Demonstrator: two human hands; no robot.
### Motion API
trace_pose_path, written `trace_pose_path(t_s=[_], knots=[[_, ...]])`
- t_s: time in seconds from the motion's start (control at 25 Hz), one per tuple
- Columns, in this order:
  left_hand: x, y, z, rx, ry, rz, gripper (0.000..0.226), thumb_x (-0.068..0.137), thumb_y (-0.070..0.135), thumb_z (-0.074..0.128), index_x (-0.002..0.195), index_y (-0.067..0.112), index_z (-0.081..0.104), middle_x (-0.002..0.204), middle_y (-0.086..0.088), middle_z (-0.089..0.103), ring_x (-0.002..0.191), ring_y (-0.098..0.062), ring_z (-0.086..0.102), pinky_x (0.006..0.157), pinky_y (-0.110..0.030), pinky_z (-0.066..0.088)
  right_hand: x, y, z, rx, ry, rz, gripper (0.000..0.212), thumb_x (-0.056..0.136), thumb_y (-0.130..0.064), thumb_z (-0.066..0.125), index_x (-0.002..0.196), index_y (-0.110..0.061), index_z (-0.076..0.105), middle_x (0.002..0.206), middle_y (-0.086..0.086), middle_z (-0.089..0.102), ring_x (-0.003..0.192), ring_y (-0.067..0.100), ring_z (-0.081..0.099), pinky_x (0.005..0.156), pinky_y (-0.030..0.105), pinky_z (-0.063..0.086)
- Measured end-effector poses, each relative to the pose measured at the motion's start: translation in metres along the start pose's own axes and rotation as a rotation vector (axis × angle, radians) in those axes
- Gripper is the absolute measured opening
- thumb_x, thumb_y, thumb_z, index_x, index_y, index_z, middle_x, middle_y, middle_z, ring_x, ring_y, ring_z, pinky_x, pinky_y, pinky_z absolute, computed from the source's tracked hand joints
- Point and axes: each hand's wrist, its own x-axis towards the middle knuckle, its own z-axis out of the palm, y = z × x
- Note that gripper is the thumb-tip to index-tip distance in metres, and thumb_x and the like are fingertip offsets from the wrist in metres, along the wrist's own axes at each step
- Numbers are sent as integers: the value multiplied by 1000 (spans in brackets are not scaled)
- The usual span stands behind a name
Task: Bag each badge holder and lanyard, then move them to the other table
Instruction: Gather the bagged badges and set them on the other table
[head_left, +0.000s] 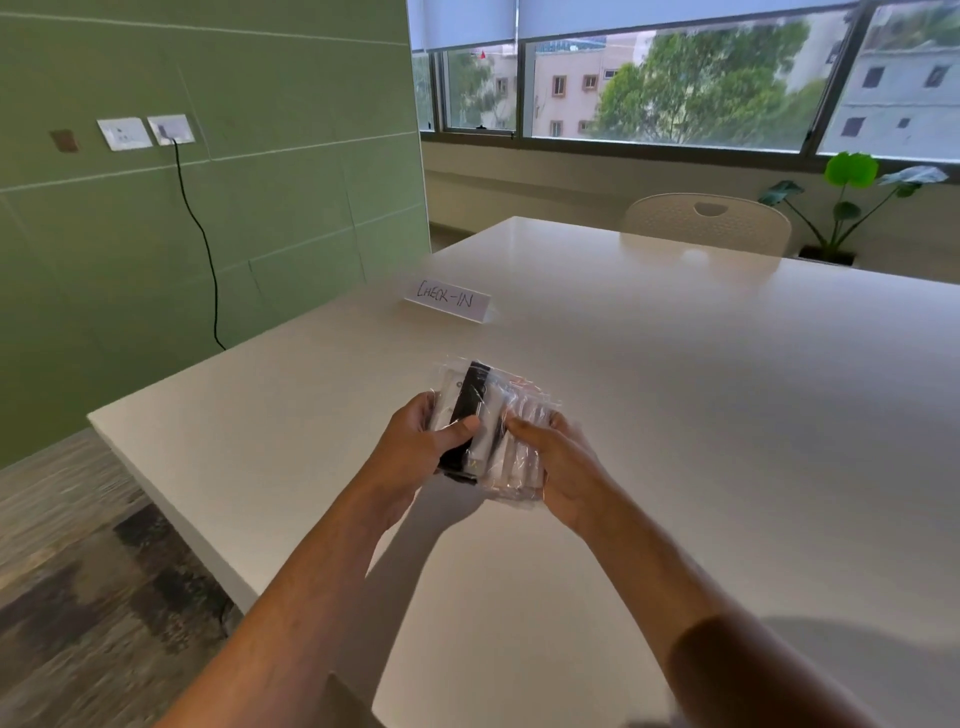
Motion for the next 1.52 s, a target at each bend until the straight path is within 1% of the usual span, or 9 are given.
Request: trace_pose_path(t_s=[0.12, 0.24, 0.52, 0.76, 0.88, 1.12, 1.24, 1.36, 1.52], knots=[[33, 5, -31, -10, -31, -22, 24, 83, 18, 73, 105, 17, 63, 97, -2, 73, 84, -20, 72, 65, -30, 56, 32, 2, 23, -13, 54, 4, 55, 75, -27, 83, 123, -13, 60, 119, 17, 68, 109, 36, 65, 93, 59, 51], [72, 11, -61, -26, -100, -53, 27, 81, 16, 75, 105, 15, 63, 97, -5, 72, 84, -24, 70, 73, -40, 57, 62, 6, 41, 7, 137, -18, 52, 76, -26, 82, 122, -14, 61, 119, 16, 68, 109, 35, 66, 94, 59, 50], [162, 16, -123, -12, -274, -107, 20, 77, 13, 76, 91, 12, 62, 75, -3, 72, 60, -15, 67, 49, -23, 50, 124, 18, 91, 39, 283, -174, 28, 86, -15, 70, 114, -10, 69, 116, 21, 68, 109, 40, 65, 97, 62, 47], [216, 13, -174, 11, -335, -178, 19, 75, 13, 77, 85, 16, 61, 71, -2, 73, 54, -12, 66, 45, -22, 47, 161, 35, 131, 103, 445, -124, 41, 82, -9, 73, 122, -4, 62, 116, 23, 68, 105, 40, 67, 87, 61, 53], [241, 17, -197, 8, -294, -210, 31, 74, 17, 78, 95, 17, 54, 70, 1, 73, 54, -10, 66, 50, -25, 45, 167, 37, 136, 118, 483, -123, 39, 77, -11, 77, 114, -8, 65, 109, 23, 70, 96, 40, 70, 68, 56, 59], [288, 17, -231, 145, -174, -165, 28, 77, 18, 77, 98, 14, 60, 86, -7, 72, 69, -18, 67, 59, -29, 49, 173, 36, 132, 85, 559, -130, 47, 70, -18, 82, 112, -9, 63, 103, 20, 73, 90, 38, 72, 60, 45, 59], [304, 9, -233, 257, -129, -152, 32, 76, 17, 79, 101, 10, 59, 94, -11, 69, 72, -19, 64, 54, -27, 49, 175, 34, 133, 89, 583, -120, 49, 70, -18, 82, 113, -9, 60, 99, 18, 74, 88, 38, 72, 56, 45, 59], [319, -1, -232, 389, -15, -105, 42, 73, 19, 80, 108, 8, 58, 104, -12, 65, 86, -25, 64, 68, -33, 54, 176, 33, 131, 94, 603, -112, 45, 77, -16, 79, 116, -11, 58, 101, 17, 74, 90, 37, 72, 59, 48, 60], [327, -11, -230, 713, 87, -48, 47, 74, 33, 75, 111, 9, 59, 110, -12, 65, 98, -30, 59, 81, -35, 48, 177, 33, 128, 95, 625, -96, 42, 78, -16, 79, 116, -14, 60, 104, 17, 74, 93, 36, 72, 71, 57, 59]])
